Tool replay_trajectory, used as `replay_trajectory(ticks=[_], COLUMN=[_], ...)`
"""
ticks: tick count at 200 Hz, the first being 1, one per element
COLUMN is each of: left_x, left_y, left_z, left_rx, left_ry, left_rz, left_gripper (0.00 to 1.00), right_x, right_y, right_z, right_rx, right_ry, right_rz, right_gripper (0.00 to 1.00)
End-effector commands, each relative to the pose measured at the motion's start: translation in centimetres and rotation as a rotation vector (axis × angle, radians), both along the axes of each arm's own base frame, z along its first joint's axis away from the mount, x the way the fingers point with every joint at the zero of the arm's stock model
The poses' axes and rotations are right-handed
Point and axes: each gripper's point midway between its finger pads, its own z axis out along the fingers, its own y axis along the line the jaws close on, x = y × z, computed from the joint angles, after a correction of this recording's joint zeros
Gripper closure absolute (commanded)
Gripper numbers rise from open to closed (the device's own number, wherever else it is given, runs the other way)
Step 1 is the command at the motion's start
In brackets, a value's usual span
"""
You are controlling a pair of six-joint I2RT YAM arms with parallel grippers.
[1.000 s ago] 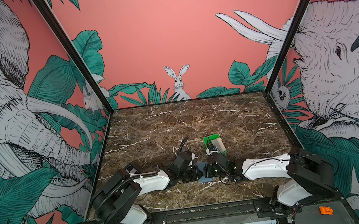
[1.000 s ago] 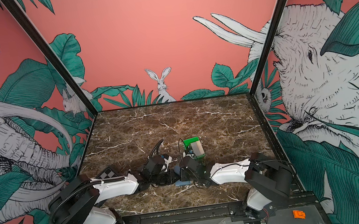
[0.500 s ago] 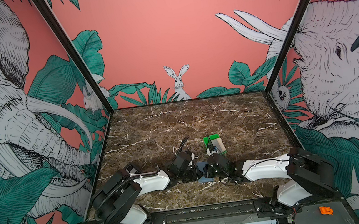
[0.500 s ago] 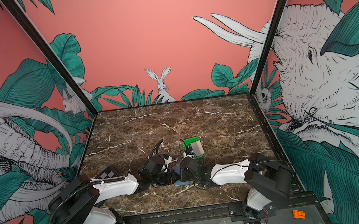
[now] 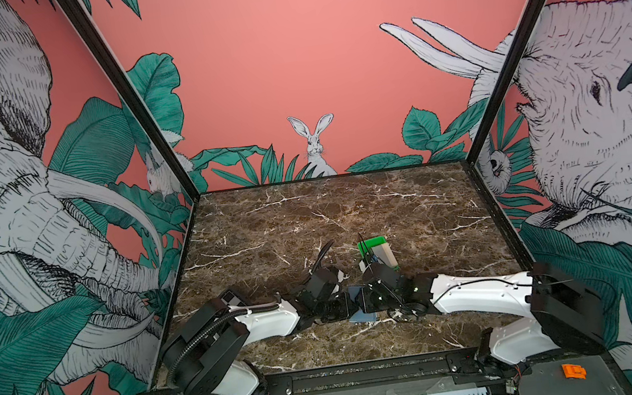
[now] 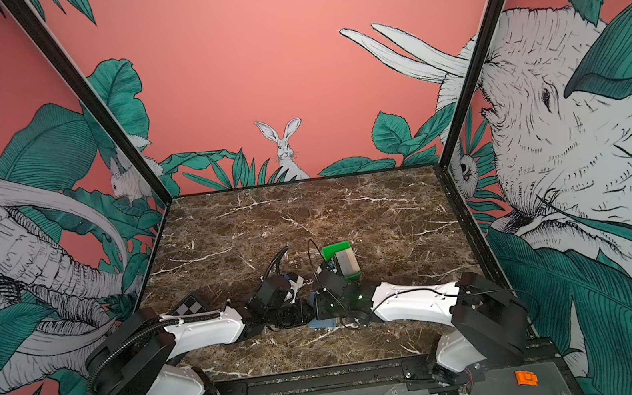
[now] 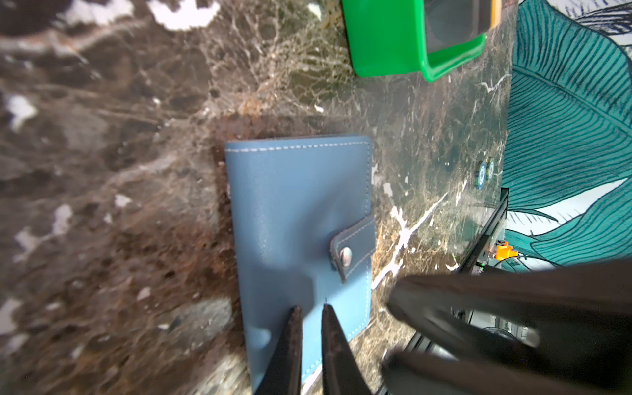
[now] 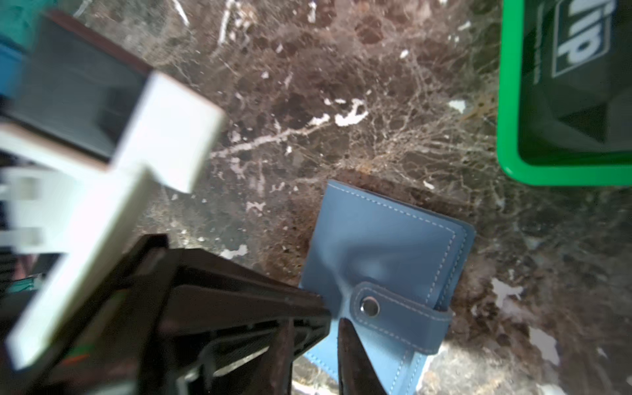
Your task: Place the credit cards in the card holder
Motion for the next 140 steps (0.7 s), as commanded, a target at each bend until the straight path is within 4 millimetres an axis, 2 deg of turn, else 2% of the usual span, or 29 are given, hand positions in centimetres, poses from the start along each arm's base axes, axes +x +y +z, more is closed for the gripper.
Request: replay_trajectory(ticks=[1,34,53,71,85,109,126,140], left_x=[-0.5,0.4,1.3,2.2,3.0,4.7,5.8,7.1], left_y=[0.4,0.3,1.1,2.2,3.2,5.7,7.8,10.1], left_z=[0.4,3.2,5.3,7.1,8.1,9.4,10.4,11.2], left_rx=[0.032,0.039,0.09,0.125,0.122,0.116,0.126,0.151], left_ry=[0.009,-0.068,-0.143,-0.201,-0.22,-0.259,-0.301,-0.333], left_rz=[-0.015,-0.022,-0.023,-0.014,0.015,0.087,0.14,0.205], left_gripper=[0.83,0.78,0.68,0.52,0.33,0.13,0.02,0.01], right_x=[0.3,1.0,1.6,2.4,3.0,4.3,5.0,5.5], right_y=[-1.2,-3.1,-4.6,-6.2,-7.6,-9.9,-11.6,-12.7], right_z=[1.7,4.0,5.3,6.6,7.4,8.5,9.5,10.5], right_rx=[-0.028,-0.021,-0.036,-0.072,-0.11,-0.186,-0.212,-0.208], right_ry=[-0.04,-0.115,-0.164,-0.22,-0.262,-0.339,-0.391,-0.425], right_rz=[0.021,0.028,0.006,-0.016,-0.04,-0.083,-0.122,-0.145], right_gripper=[0.67,0.37,0.23,0.16,0.1,0.02,0.02,0.02])
